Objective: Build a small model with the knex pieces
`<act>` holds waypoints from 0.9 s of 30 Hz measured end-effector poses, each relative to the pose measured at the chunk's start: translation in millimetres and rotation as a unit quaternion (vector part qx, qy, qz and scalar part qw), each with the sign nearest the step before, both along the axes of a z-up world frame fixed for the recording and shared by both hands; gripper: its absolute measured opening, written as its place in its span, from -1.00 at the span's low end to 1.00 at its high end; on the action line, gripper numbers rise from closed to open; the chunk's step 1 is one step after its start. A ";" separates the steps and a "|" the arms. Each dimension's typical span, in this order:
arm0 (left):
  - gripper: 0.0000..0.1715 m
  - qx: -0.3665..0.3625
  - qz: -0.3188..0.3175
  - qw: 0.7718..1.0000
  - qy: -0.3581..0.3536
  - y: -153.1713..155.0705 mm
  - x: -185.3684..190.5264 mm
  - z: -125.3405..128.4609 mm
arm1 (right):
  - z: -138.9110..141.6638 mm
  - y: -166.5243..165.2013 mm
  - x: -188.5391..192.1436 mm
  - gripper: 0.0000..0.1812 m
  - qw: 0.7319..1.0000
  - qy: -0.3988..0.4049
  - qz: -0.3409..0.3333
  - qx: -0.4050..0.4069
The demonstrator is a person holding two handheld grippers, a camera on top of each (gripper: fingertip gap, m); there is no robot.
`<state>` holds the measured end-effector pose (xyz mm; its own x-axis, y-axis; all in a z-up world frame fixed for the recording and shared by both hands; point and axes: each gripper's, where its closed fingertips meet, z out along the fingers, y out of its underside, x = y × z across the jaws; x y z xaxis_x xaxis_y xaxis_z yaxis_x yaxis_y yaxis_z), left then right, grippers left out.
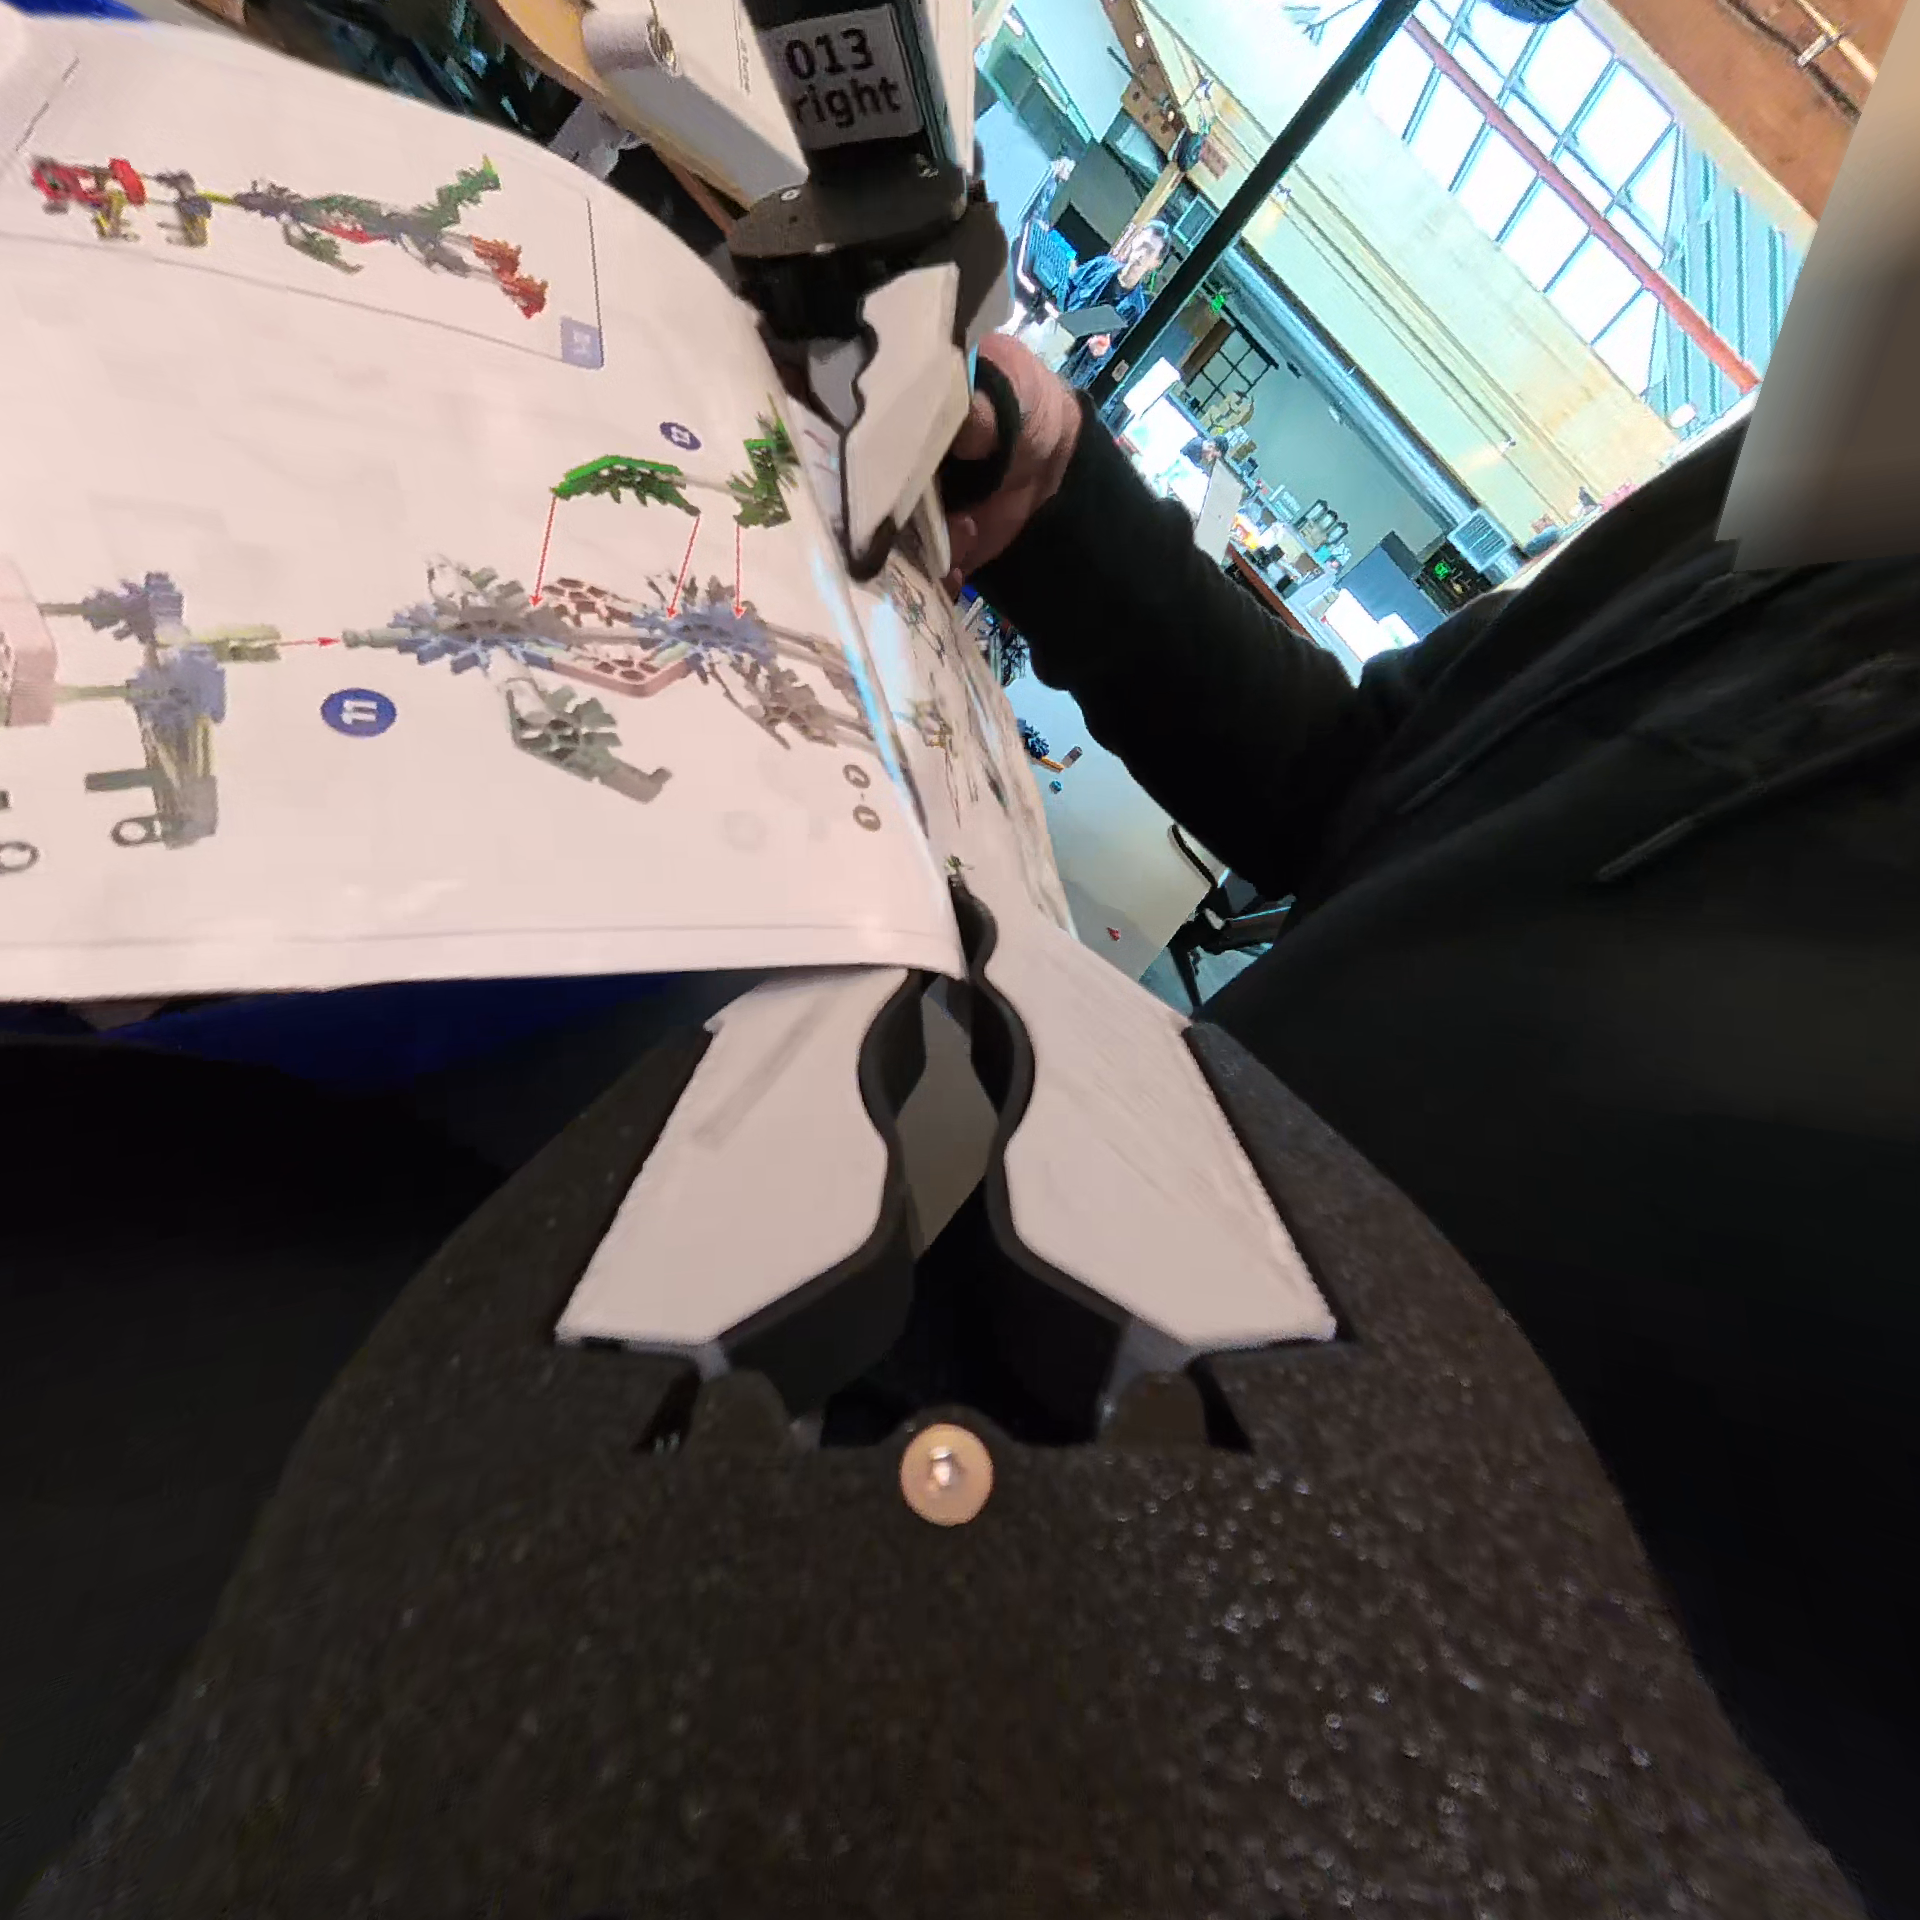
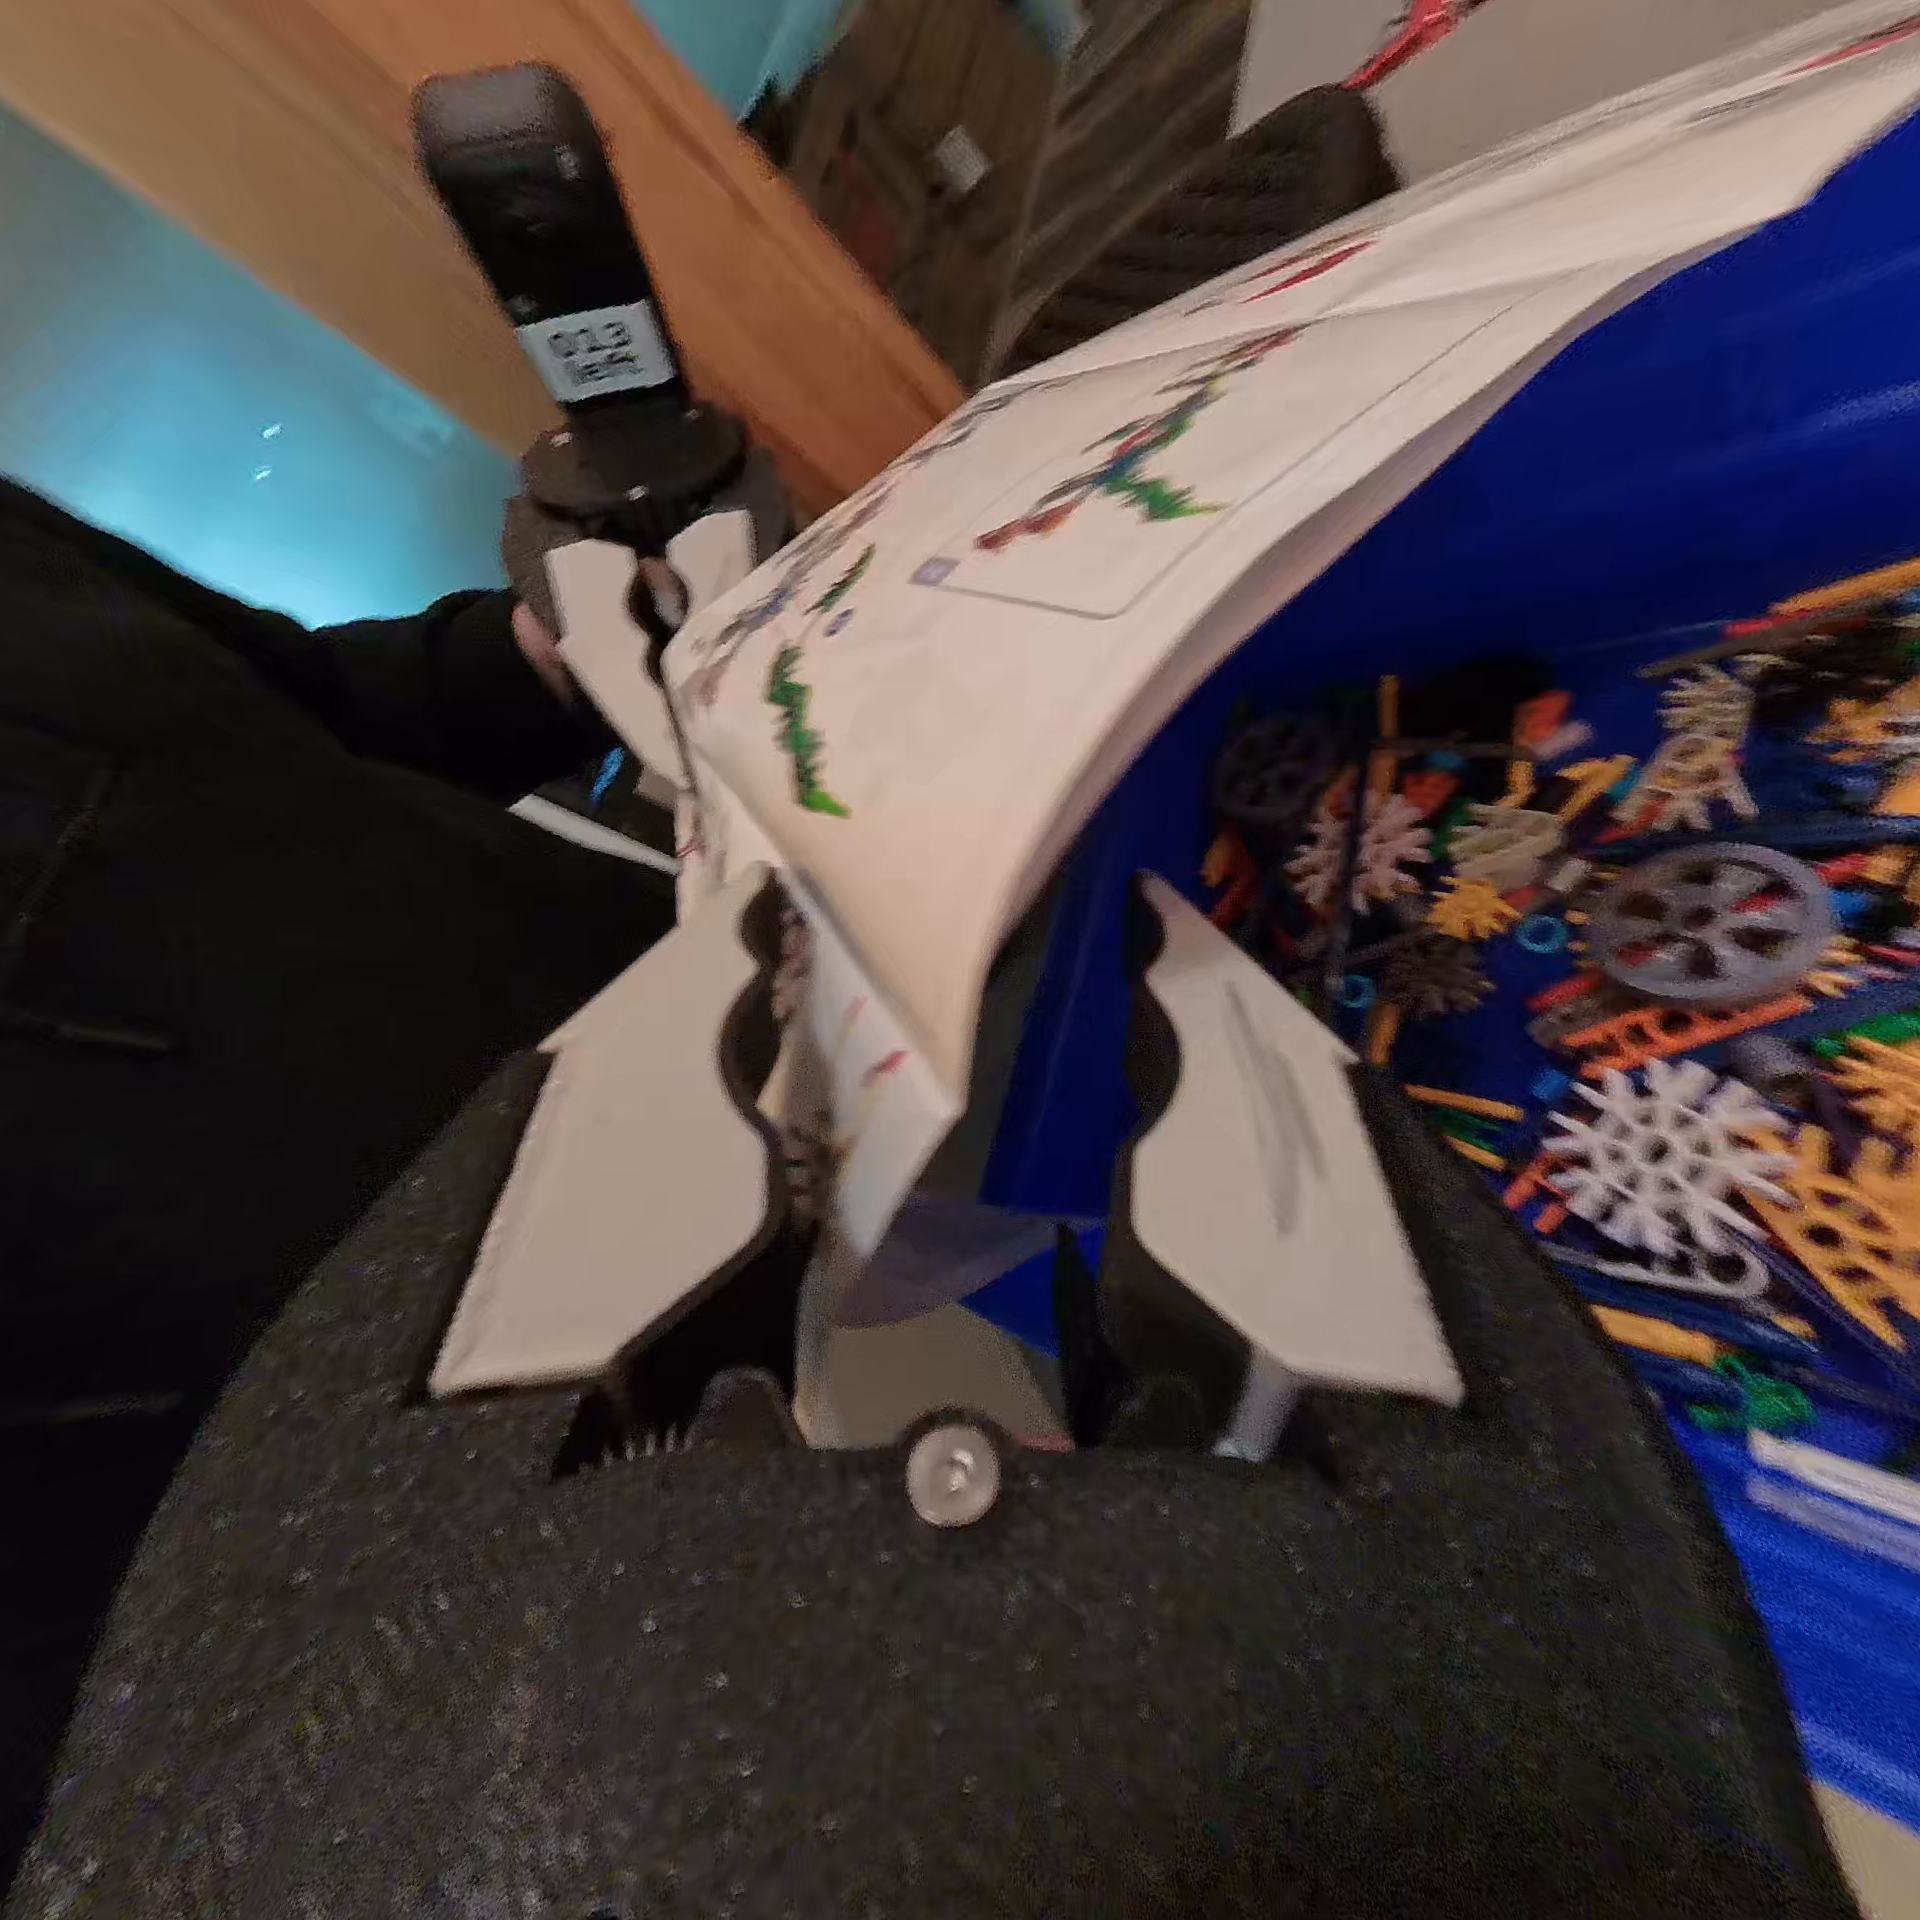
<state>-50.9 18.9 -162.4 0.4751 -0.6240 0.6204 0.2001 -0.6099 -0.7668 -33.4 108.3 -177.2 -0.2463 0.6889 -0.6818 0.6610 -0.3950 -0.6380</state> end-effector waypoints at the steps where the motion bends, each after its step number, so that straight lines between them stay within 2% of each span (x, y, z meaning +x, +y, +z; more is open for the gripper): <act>1: -1.00 0.001 -0.001 1.000 0.005 -0.2 0.7 -1.9 | 2.9 -5.6 1.1 -0.44 1.000 0.010 0.014 -0.013; 2: -1.00 0.003 -0.004 1.000 0.011 -0.9 1.6 -3.2 | 5.7 -9.4 2.2 -0.66 0.999 0.020 0.024 -0.023; 3: -1.00 0.007 -0.004 1.000 0.018 -1.2 1.4 -4.3 | 8.7 -11.6 3.4 -0.77 0.999 0.032 0.030 -0.028; 7: -1.00 0.020 0.005 0.999 0.046 -0.7 -2.3 -5.8 | 23.5 -20.1 9.6 -0.99 0.995 0.085 0.044 -0.040; 12: -1.00 0.041 0.009 0.997 0.057 -2.3 -0.5 -2.7 | 30.7 -25.3 15.4 -1.00 0.991 0.126 0.049 -0.003; 17: -0.84 0.060 0.023 0.997 0.036 -2.4 -2.5 7.7 | 37.5 -26.7 14.2 -1.00 0.987 0.155 0.039 0.014; 21: -0.75 0.080 0.043 0.993 0.076 2.6 -5.2 7.9 | 43.1 -25.9 12.3 -1.00 0.985 0.171 0.021 0.016; 27: -0.77 0.144 0.092 0.974 0.149 15.6 -18.2 25.3 | 63.8 -15.4 8.0 -1.00 0.980 0.196 -0.022 -0.021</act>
